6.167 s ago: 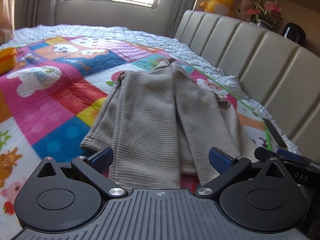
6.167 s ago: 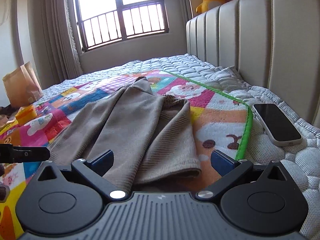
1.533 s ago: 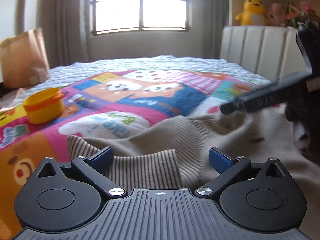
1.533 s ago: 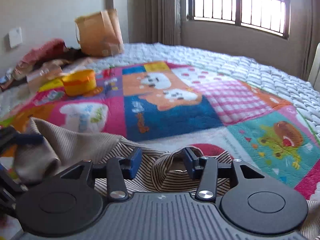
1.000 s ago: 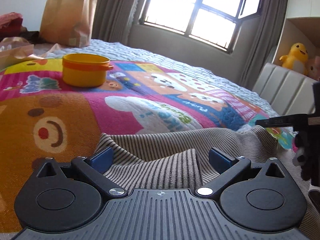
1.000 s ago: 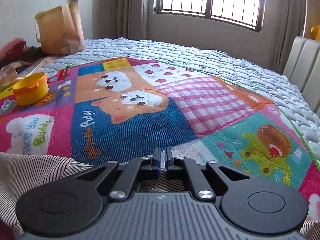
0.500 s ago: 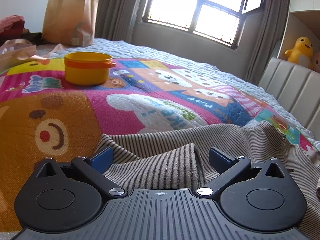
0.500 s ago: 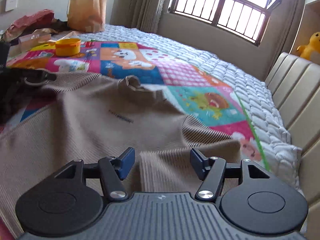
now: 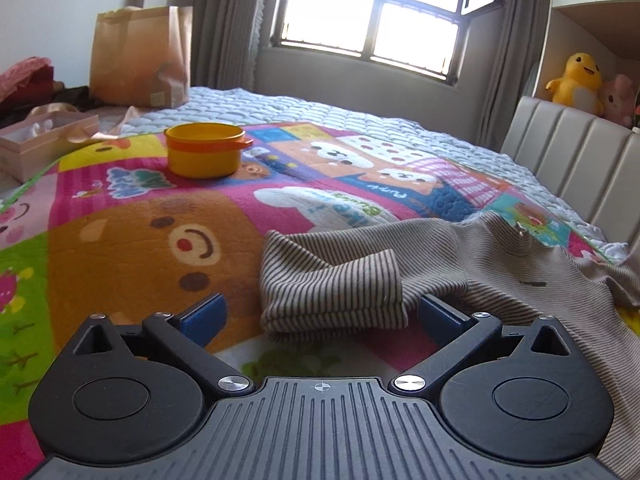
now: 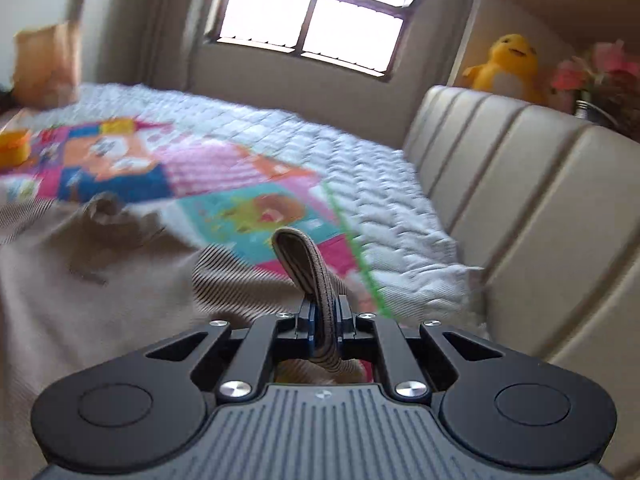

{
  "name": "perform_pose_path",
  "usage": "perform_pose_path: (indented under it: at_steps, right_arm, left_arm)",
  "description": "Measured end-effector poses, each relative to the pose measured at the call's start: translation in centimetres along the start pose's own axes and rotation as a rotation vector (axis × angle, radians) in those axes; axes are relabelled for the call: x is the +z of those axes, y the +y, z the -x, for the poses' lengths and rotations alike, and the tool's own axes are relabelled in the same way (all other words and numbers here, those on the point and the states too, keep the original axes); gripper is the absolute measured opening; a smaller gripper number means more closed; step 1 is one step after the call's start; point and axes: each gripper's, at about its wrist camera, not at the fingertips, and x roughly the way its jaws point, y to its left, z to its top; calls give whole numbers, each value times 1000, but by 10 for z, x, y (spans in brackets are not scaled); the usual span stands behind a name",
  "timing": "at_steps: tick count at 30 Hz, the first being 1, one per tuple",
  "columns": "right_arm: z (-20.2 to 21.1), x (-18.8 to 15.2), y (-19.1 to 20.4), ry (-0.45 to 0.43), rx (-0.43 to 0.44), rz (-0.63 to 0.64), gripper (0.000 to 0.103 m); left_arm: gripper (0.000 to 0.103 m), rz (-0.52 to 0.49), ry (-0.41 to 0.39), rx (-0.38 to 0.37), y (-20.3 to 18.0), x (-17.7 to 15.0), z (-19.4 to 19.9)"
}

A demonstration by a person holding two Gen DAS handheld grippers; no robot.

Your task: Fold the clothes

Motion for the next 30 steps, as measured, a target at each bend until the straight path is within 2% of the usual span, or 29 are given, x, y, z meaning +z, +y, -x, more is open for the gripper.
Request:
perform_pose_path:
  at_steps: [2,6,8,13,18,23,26,30]
  right_arm:
    - [13,24,-23,-49,-6,-85,9]
    - [39,67,-17,-150,52,-112,8]
    - [43,83,9,-173,114,-90,3]
    - [31,108,89,-186,282,-38,3]
    - [4,107,164,-133,413,-20,3]
    - [-14,93,211,-104,514,-21,4]
    - [-14,90,217,-132,563,-34,5]
    - [-11,85,198,-144,553,-37,13]
  left_arm:
    - [103,5,5,7,5,-2,5]
    - [103,10,15,8,10,-7,11]
    - [103,5,17,5,10,-8,13]
    - [103,-53,0,7,8,-12,26]
    - [103,-127,-18,8,2,-16,38]
    - [103,-157,-15,9,-2,-16,37]
    - [103,-182,-5,12,-5,-16,29]
    - [103,-254,-6,-1,-19,-18,16]
